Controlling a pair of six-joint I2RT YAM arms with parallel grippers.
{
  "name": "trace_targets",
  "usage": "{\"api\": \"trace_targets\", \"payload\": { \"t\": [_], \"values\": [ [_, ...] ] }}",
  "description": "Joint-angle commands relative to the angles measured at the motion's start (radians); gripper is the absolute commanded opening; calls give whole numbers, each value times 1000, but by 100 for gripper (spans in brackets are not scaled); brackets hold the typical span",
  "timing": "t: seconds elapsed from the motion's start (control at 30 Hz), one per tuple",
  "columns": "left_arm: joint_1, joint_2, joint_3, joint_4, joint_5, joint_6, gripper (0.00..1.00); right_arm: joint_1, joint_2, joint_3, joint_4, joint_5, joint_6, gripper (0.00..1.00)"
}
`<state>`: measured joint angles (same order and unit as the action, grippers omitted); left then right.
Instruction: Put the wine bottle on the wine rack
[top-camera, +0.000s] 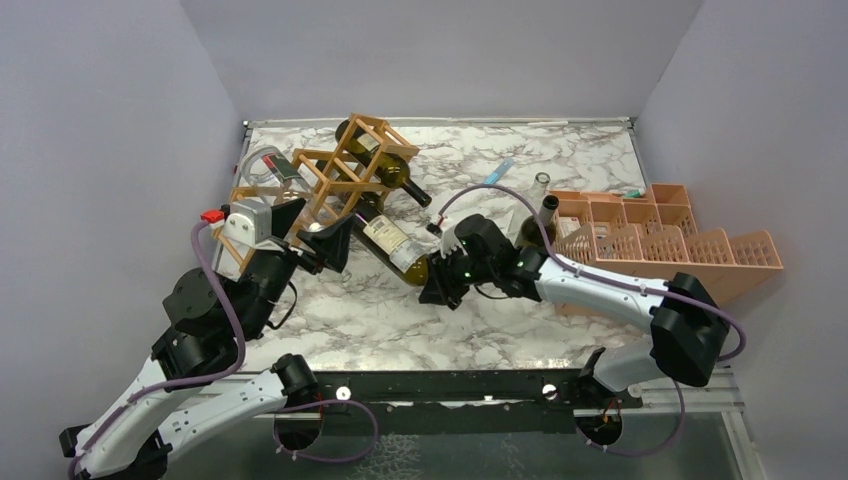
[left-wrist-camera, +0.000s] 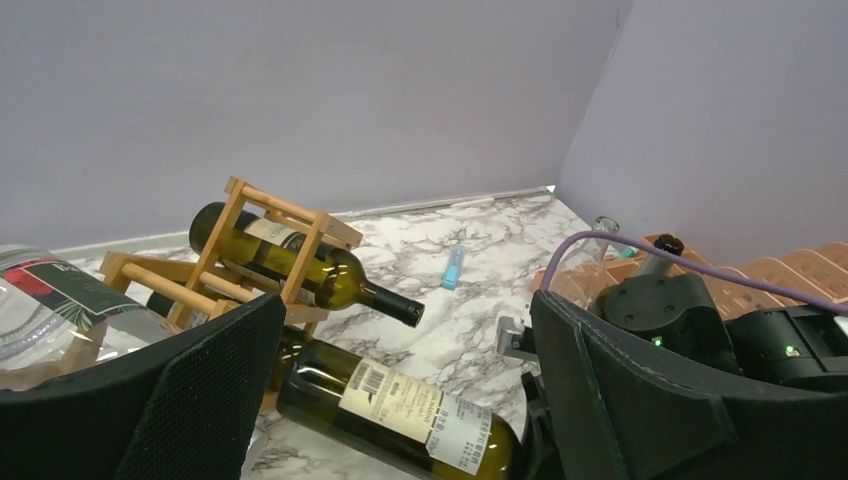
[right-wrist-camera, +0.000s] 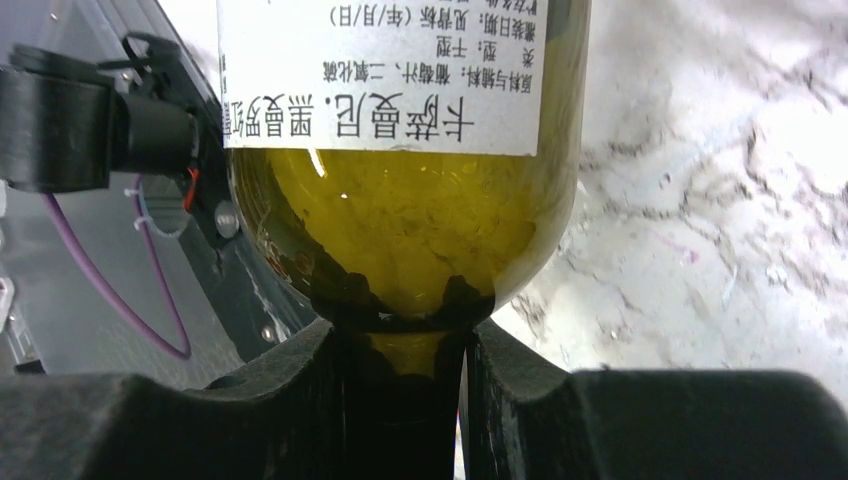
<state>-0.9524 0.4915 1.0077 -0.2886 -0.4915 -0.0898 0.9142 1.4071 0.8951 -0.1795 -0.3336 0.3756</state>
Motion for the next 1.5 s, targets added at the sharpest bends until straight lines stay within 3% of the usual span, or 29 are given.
{"api": "trace_targets", "payload": {
  "t": [0.0, 0.9, 1.47],
  "values": [
    [-3, -20, 24, -31, -21, -14, 99, 20, 26, 109, 204, 20, 1, 1],
    [-3, -33, 22, -40, -13, -30, 99, 51, 317, 410, 126, 78, 48, 2],
    [-3, -40, 37, -69, -16, -50, 99, 51, 532, 724, -43, 127, 14, 21]
  ]
}}
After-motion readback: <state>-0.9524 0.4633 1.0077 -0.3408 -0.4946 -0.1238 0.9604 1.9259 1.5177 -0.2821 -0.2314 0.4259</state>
